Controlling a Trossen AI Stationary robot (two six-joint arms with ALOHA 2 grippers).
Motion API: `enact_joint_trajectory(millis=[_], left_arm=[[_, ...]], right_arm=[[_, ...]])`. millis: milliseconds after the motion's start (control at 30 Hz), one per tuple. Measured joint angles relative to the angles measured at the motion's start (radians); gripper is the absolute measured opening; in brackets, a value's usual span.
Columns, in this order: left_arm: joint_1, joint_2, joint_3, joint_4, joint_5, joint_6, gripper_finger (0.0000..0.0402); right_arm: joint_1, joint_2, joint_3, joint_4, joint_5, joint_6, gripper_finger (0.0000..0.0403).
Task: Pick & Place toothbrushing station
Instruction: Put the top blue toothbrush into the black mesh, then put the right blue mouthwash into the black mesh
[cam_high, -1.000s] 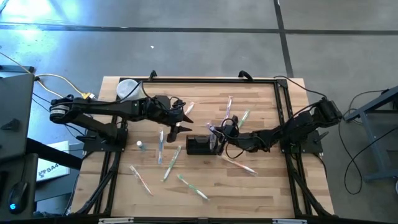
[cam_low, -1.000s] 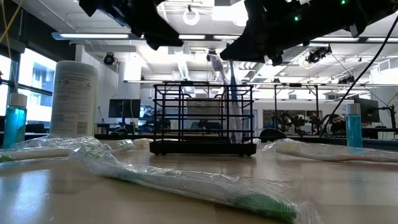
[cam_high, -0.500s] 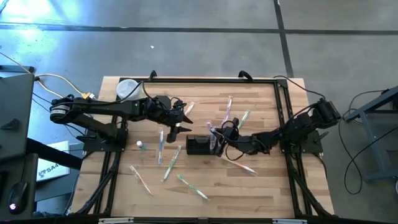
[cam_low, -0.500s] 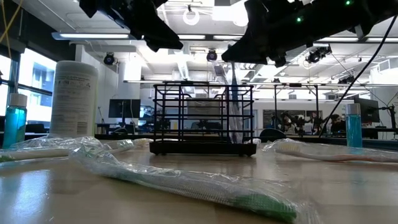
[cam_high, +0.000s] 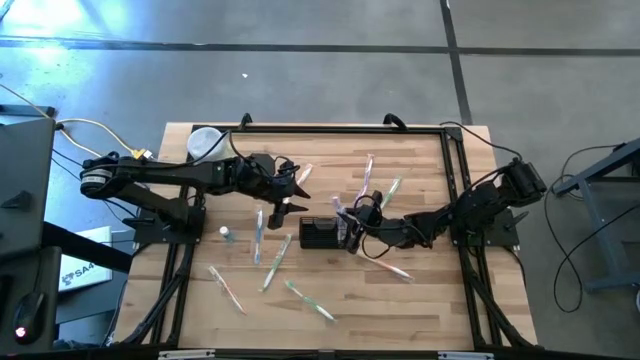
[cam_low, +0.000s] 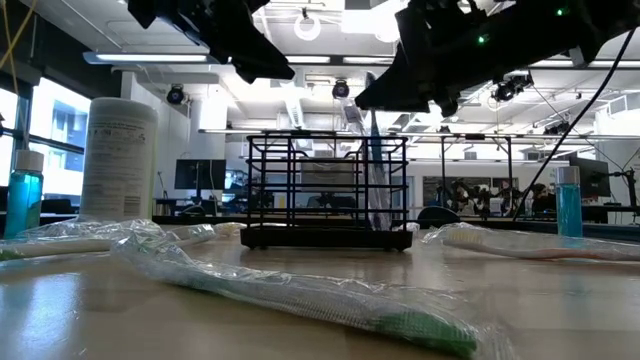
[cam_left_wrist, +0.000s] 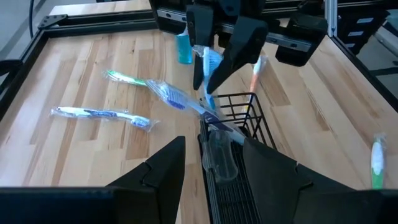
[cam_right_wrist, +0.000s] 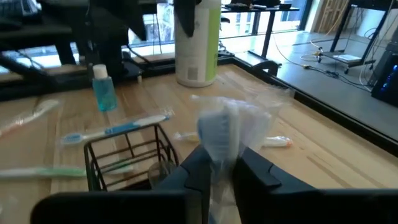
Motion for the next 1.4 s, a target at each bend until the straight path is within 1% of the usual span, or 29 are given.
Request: enact_joint_trajectory(millis=[233, 367, 567, 733, 900, 1033, 1167, 1267, 1400], left_arm=[[0.0, 0.0, 0.0, -0.006, 0.0, 0.0, 0.0163], [0.0, 0.0, 0.0, -0.006, 0.0, 0.0, 0.0163], [0.0, 0.0, 0.0, -0.006, 0.0, 0.0, 0.0163], [0.0, 0.0, 0.0, -0.014, -0.002, 0.0, 0.0163], [0.0, 0.0, 0.001, -0.028, -0.007, 0.0, 0.0163], [0.0, 0.0, 0.001, -0.05, -0.008, 0.0, 0.0163], [0.0, 0.0, 0.001, -0.053, -0.008, 0.0, 0.0163], [0.0, 0.0, 0.001, -0.06, -0.008, -0.002, 0.0163], [0.0, 0.0, 0.001, -0.061, -0.008, -0.002, 0.0163]], right_arm=[[-0.006, 0.0, 0.0, -0.011, 0.003, 0.003, 0.01], [-0.006, 0.0, 0.0, -0.005, 0.005, -0.016, 0.0142], [-0.006, -0.001, 0.001, -0.001, 0.013, -0.024, 0.0215], [-0.001, -0.002, 0.002, 0.003, 0.066, -0.081, 0.0258], [0.018, -0.048, 0.003, 0.01, 0.079, -0.139, 0.0272], [0.048, -0.101, 0.003, -0.005, 0.125, -0.19, 0.0271], [0.104, -0.166, 0.003, -0.019, 0.179, -0.282, 0.0272], [0.16, -0.223, 0.003, -0.081, 0.234, -0.319, 0.0271], [0.233, -0.304, 0.004, -0.186, 0.301, -0.292, 0.0271]])
